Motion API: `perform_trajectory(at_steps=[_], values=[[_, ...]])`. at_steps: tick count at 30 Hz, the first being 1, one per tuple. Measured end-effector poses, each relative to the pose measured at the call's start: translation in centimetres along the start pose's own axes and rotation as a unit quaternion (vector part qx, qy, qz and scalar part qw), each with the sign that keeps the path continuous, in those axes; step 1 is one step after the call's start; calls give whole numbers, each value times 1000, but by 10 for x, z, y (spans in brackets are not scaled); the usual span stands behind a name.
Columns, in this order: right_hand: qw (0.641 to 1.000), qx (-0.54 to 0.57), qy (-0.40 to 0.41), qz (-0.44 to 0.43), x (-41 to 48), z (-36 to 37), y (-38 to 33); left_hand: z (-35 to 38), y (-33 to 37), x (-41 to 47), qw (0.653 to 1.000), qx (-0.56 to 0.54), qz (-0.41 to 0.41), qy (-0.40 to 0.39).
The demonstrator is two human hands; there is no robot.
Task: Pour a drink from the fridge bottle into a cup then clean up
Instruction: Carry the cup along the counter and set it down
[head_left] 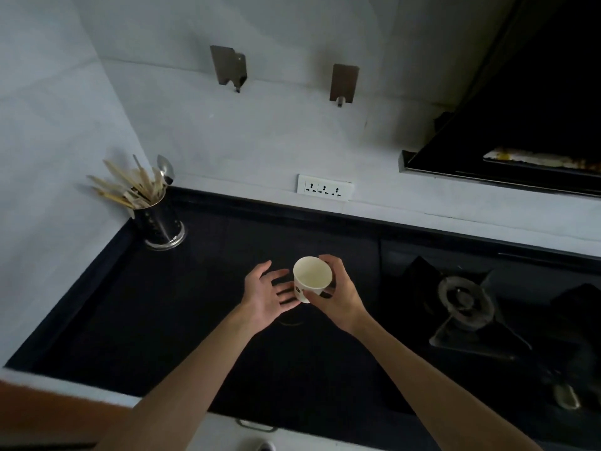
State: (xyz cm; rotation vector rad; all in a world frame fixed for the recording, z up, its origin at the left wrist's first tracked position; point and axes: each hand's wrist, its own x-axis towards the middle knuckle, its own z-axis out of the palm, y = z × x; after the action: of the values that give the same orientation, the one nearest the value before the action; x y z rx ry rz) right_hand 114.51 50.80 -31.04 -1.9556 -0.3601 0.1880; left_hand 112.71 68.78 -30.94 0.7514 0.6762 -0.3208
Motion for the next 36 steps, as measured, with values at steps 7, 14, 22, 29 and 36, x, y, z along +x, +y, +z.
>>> perform_trajectory(at_steps=[7, 14, 22, 29, 36], values=[[999, -7, 25, 43, 1, 38, 16, -34, 6, 21, 999, 27, -31, 2], [996, -22, 44, 77, 3, 60, 35, -49, 7, 40, 997, 53, -50, 15], [993, -29, 55, 99, 6, 73, 52, -56, 6, 54, 994, 93, -60, 6], [992, -42, 55, 108, 11, 79, 61, -58, 7, 59, 993, 105, -61, 4], [990, -62, 45, 122, 17, 83, 61, -58, 11, 59, 992, 110, -65, 5]])
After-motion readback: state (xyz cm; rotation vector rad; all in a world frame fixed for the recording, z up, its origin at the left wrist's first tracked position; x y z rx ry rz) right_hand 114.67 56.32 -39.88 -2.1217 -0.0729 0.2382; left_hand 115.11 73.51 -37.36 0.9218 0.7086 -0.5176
